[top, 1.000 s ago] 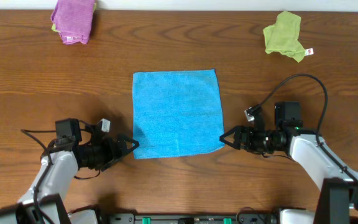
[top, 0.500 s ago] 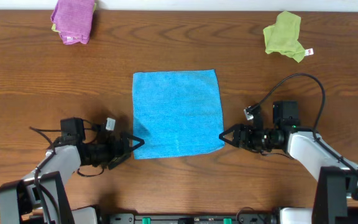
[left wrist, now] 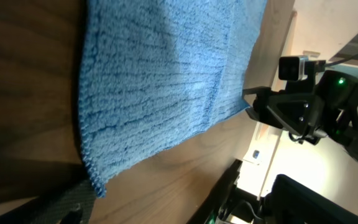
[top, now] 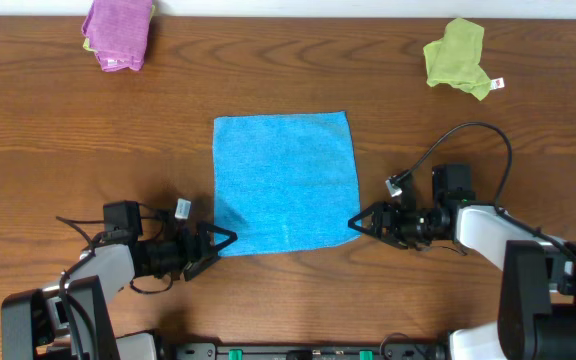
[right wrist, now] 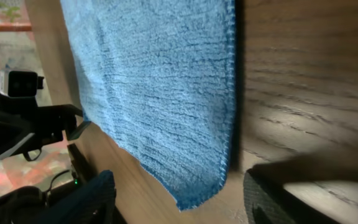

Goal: Fold the cloth
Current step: 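Lower both grippers to the near corners of the blue cloth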

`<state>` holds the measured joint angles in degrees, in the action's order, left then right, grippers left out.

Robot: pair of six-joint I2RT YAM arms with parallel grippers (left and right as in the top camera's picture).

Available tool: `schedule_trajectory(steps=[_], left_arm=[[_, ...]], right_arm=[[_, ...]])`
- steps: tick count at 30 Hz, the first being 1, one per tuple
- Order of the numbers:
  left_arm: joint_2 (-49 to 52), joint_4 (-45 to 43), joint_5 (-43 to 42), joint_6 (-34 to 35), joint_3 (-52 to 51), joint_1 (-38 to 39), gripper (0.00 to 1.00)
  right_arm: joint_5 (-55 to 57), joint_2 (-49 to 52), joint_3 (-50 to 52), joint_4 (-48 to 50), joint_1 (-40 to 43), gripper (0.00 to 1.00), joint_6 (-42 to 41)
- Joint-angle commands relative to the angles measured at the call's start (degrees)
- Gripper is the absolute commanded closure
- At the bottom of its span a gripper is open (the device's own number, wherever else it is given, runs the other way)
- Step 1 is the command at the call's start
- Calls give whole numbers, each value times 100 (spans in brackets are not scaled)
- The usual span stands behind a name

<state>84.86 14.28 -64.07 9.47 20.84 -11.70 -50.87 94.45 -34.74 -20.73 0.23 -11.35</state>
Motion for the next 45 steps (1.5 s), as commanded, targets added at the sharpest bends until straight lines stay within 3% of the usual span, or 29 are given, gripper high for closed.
schedule_trajectory(steps=[1,12,18,26,30,45], left_arm=[[181,87,1244,98,-278,50,10],[181,26,1626,195,-321,50,16],[181,-201,1665,380,-321,50,26],[181,-264,1670,455,-321,50,74],[181,-278,1670,494,-321,50,93],[181,-745,1080,879,-201,50,94]], right_arm=[[-9,120,63,26,-105,36,-70],[-168,118,63,42,-107,51,-160],[-212,118,63,39,-107,62,-197],[-212,118,63,57,-105,96,-238],[-212,118,63,61,-107,99,-238],[-417,111,50,74,-105,99,-229]])
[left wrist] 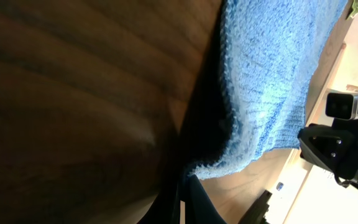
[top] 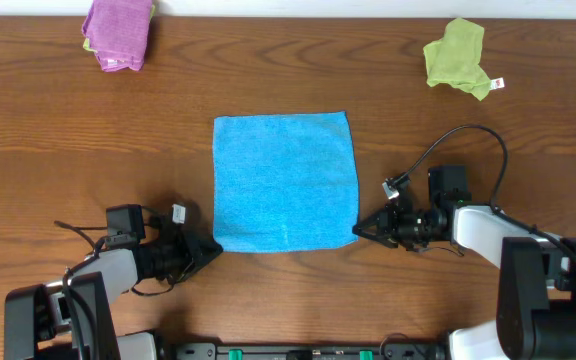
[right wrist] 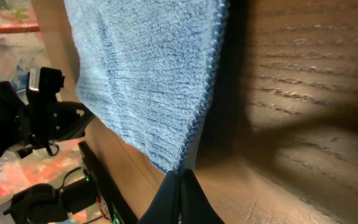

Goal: Fold the cloth
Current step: 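Lower both grippers to the near corners of the blue cloth, then grasp the near corners with both grippers and lift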

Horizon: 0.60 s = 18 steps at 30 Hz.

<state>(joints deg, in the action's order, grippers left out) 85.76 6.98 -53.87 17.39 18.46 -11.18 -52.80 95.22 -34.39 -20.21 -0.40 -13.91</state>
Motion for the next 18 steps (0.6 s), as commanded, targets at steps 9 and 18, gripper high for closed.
schedule_trajectory(steps=[9,18], left_arm=[[-238,50,-737,321,1141,-2,94],[-197,-437,-109,562,1679,238,94]], right_arm=[[-664,-96,-424,28,-42,99,44],[-184,-127,-1252,376,-44,99,-369]])
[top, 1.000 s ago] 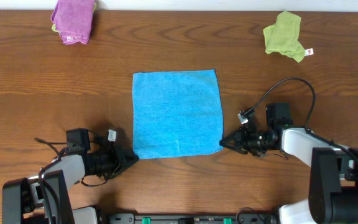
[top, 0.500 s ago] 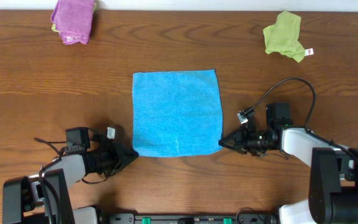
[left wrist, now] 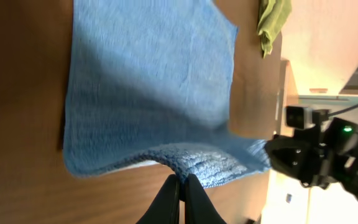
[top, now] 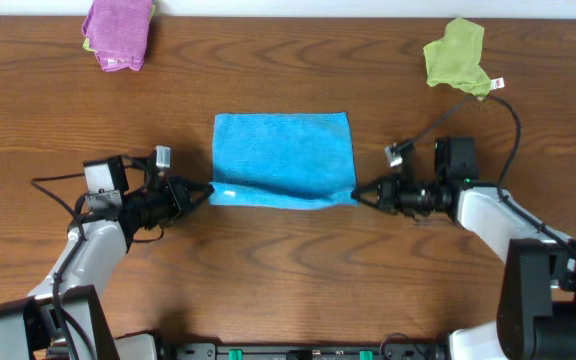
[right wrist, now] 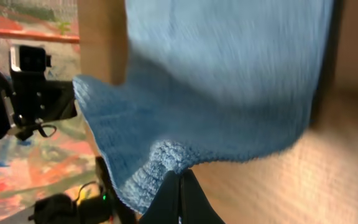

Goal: Fold the cloth
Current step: 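Grasp the near corners with both grippers and lift, then carry the near edge forward over the far edge and release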

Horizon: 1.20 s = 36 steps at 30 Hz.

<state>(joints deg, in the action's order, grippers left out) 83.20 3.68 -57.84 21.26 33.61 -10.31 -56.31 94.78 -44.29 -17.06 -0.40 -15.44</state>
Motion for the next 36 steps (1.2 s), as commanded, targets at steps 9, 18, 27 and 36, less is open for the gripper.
schedule_trajectory(steps=[9,18,27,36], left_arm=[[1294,-249,664,210,1250,557,94],[2568,-227,732,195,2629,562,94],[3370,-39,723,214,3700,564,94],[3399,883,400,-151,3825,562,94]], right_arm=[[361,741,-1027,341,-44,99,-374],[361,1932,-2339,463,-44,99,-590],[358,2778,-3641,452,-46,99,-898],[201,2791,-3665,-645,-201,99,-472]])
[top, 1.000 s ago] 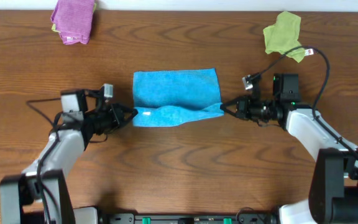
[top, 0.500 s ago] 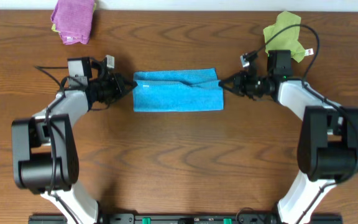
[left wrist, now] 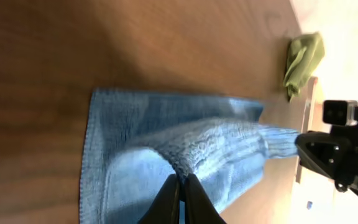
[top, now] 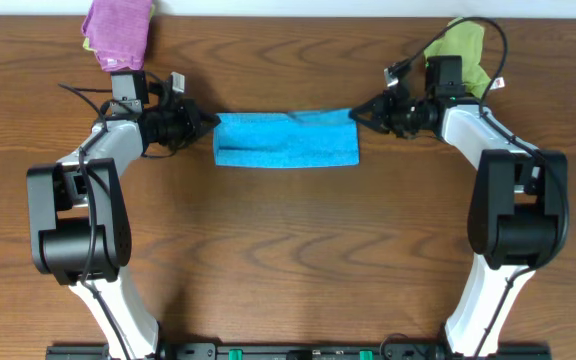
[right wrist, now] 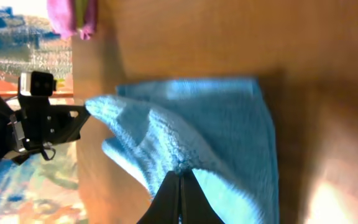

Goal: Fold the cloth
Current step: 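Carry the near edge forward over the far edge and release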

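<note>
The blue cloth (top: 286, 140) lies doubled over as a wide, short strip at the far middle of the table. My left gripper (top: 211, 125) is at its far left corner, shut on a pinch of the cloth (left wrist: 185, 149). At the far right corner my right gripper (top: 356, 115) is likewise shut on the cloth (right wrist: 185, 140). Both held corners sit above the strip's far edge.
A folded purple cloth (top: 118, 22) lies at the far left edge, close behind my left arm. A crumpled green cloth (top: 460, 42) lies at the far right, just behind my right arm. Bare wood stretches over the whole near half of the table.
Both grippers have moved from mid-table to the far edge of the cloth, each still holding its corner. The cloth now shows as a narrow doubled strip rather than a half-raised sheet.
At first the cloth lay flat and square, with both grippers open at its near corners. Then each gripper was shut on a near corner. Later the near edge was lifted over the middle, and now it rests at the far edge, the cloth halved.
</note>
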`<state>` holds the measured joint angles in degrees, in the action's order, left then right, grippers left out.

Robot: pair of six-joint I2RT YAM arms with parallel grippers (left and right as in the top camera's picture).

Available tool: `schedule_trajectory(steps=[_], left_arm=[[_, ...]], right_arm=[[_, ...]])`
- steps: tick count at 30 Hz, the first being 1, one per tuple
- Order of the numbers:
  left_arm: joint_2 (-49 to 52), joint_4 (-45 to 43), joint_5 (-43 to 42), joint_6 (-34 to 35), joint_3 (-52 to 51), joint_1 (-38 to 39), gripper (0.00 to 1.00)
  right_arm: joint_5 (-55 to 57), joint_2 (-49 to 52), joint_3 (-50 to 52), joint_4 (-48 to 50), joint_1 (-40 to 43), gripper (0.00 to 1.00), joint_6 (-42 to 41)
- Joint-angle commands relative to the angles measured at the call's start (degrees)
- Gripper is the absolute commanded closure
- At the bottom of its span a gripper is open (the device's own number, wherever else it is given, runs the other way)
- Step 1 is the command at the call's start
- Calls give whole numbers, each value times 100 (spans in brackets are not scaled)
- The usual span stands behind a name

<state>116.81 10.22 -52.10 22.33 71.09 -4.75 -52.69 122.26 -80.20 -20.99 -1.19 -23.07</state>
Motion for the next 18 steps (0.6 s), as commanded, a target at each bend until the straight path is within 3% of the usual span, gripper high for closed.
schedule_trajectory(steps=[1,8,18], left_arm=[[28,409,-177,-341,76,9,94],[-170,1775,234,-1185,76,17,94],[-337,1969,737,-1318,74,33,94]], right_arm=[[-153,44,-74,-422,-144,99,446],[-153,31,-76,-1119,-122,99,844],[146,31,-74,-1156,-114,99,879]])
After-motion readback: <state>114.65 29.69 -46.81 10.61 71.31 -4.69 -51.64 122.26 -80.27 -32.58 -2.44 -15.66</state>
